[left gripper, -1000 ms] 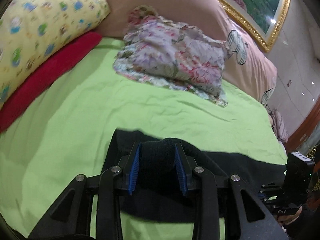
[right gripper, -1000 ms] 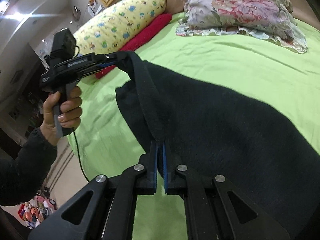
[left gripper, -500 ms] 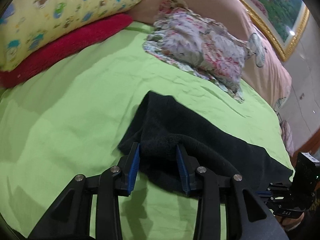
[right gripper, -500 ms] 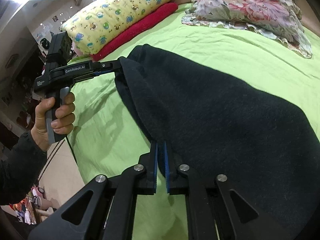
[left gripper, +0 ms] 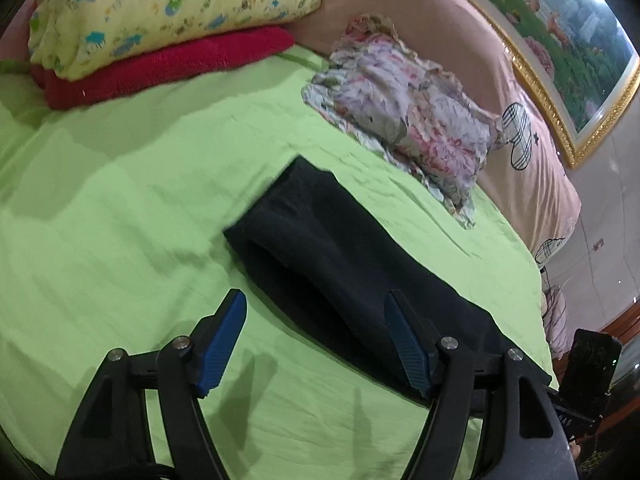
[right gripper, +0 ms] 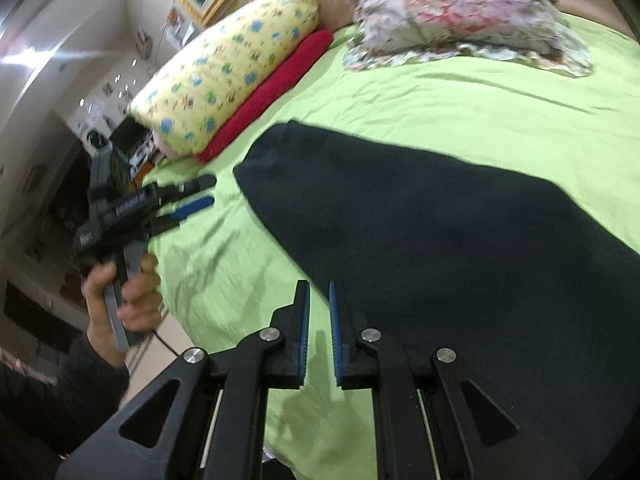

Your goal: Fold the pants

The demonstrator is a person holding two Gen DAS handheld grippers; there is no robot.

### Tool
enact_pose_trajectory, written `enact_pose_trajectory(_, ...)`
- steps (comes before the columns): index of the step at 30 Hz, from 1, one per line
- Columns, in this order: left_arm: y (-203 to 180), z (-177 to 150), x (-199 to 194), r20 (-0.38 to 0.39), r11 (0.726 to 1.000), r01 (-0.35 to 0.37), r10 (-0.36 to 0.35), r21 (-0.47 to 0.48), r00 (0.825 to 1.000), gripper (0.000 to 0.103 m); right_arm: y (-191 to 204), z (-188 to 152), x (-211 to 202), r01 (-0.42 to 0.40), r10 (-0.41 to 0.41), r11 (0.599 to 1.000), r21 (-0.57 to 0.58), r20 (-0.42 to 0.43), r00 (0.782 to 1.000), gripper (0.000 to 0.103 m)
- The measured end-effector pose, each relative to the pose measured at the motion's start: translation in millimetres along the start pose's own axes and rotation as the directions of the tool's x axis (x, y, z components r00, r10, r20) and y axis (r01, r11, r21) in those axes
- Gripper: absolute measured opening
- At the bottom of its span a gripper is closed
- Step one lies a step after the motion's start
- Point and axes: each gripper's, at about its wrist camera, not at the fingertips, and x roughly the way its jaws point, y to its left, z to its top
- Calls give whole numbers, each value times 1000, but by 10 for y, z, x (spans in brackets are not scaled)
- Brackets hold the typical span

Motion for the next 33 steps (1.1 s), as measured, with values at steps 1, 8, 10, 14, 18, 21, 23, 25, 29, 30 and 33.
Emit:
enact_pose_trajectory(1, -28, -10, 14, -3, 1000, 3, -3, -4, 1000, 72, -28, 14, -51, 3, -3, 1000, 14, 12, 1000, 11)
enact_pose_trajectory(8, -131, -49, 138, -10, 998, -61, 61, -14, 998, 73, -277, 109, -391, 61, -72, 991, 118, 88, 993, 11)
enact_pose_trajectory(10, -137, -48, 168, -16, 997, -80, 79, -17, 997, 73, -370, 152, -464, 56, -73, 987, 152, 111, 991, 12)
enact_pose_trajectory(14, -108, -30, 248, -33, 996, -85, 84, -40, 996, 73, -596, 286, -564, 43, -79, 973, 225, 155, 985, 47)
enact_pose_trajectory(18, -40, 35, 338, -38, 993, -88, 86, -80, 996, 73, -835, 484, -547, 49, -101, 962, 268, 183, 978, 68)
enact_pose_trajectory(21, 3, 112, 428, -45, 991, -75, 71, -113, 997, 73, -1069, 680, -337, 44, -83, 953, 300, 118, 990, 68)
enact_pose_trajectory(23, 14, 162, 482, -43, 990, -71, 66, -124, 997, 73, -1194, 770, -194, 66, -93, 948, 313, 72, 993, 68)
enact_pose_trajectory(25, 28, 209, 557, -51, 988, -70, 63, -135, 997, 73, -1310, 845, -38, 64, -78, 946, 319, 30, 997, 67)
enact_pose_trajectory(29, 50, 231, 680, -57, 987, -64, 56, -148, 997, 73, -1472, 947, 269, 87, -70, 946, 313, -65, 995, 40)
enact_pose_trajectory(30, 42, 224, 706, -54, 988, -65, 58, -138, 997, 73, -1495, 952, 334, 92, -67, 947, 308, -93, 993, 37)
enact_pose_trajectory(33, 11, 187, 757, -54, 991, -83, 78, -105, 996, 72, -1458, 950, 554, 91, -44, 962, 259, -180, 983, 36)
